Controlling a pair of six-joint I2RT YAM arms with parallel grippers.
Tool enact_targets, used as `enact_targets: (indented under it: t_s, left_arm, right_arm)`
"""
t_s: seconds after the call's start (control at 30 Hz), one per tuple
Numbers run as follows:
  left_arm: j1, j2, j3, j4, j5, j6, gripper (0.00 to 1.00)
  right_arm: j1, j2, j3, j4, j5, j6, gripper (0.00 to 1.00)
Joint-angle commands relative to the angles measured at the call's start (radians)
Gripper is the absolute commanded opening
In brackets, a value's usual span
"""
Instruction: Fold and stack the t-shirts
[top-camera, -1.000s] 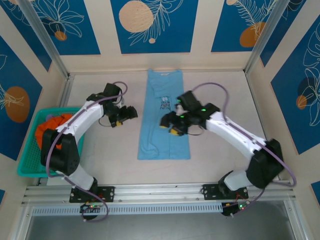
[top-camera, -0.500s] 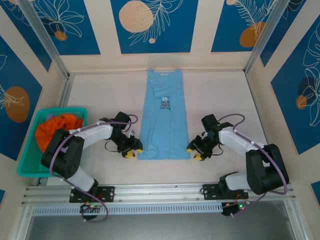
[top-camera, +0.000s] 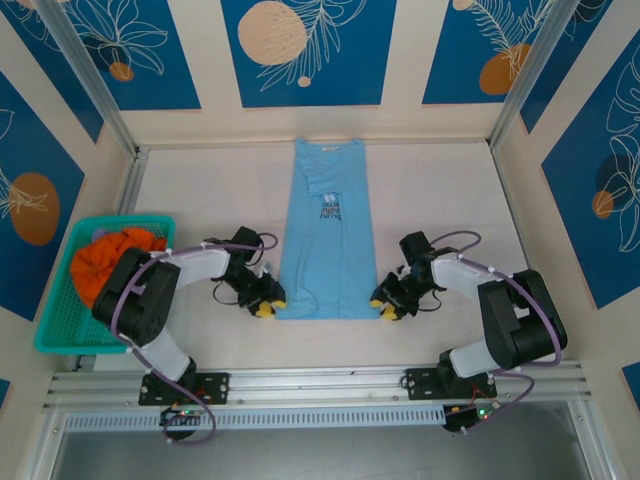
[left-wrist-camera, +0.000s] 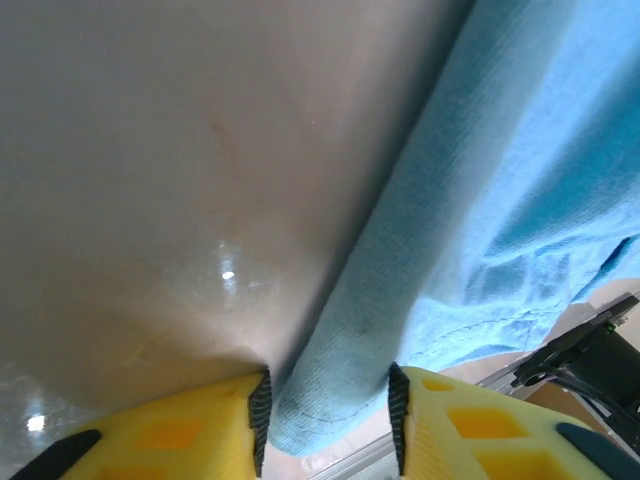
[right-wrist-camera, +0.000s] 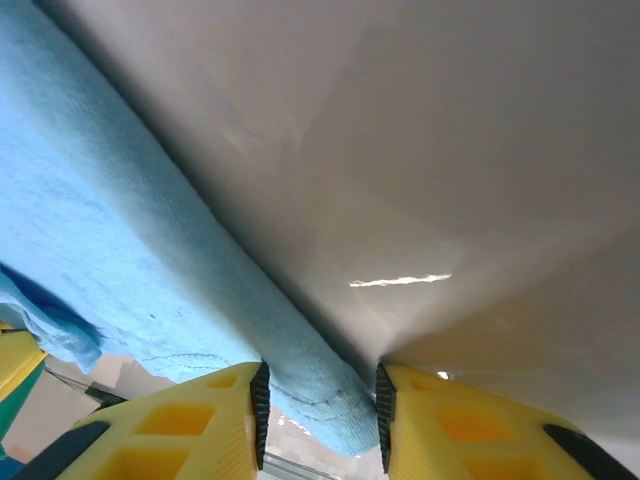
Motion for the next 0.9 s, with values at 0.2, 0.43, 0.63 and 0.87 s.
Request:
enact_targets:
  t_s: [0.2, 0.43, 0.63, 0.87]
  left_arm:
    - [-0.020, 0.086, 0.039, 0.077, -0.008, -0.009, 0.10]
    - [-0.081, 0.077, 0.094, -0.052, -0.014, 0.053, 0.00]
    - [-0.149, 0.037, 0.081, -0.169, -0.014, 0.111, 0.00]
    - [-0.167, -0.079, 0.097, -0.218, 0.074, 0.079, 0.00]
  right_arm:
    - [-0.004, 0.070, 0.008, 0.023, -0.038, -0.026, 0.11]
    - [0.025, 0.045, 0.032, -0.118, -0.016, -0.063, 0.00]
    - [0.074, -0.038, -0.022, -0.191, -0.016, -0.065, 0.00]
    - [0.072, -0.170, 0.016, -0.294, -0.055, -0.070, 0.00]
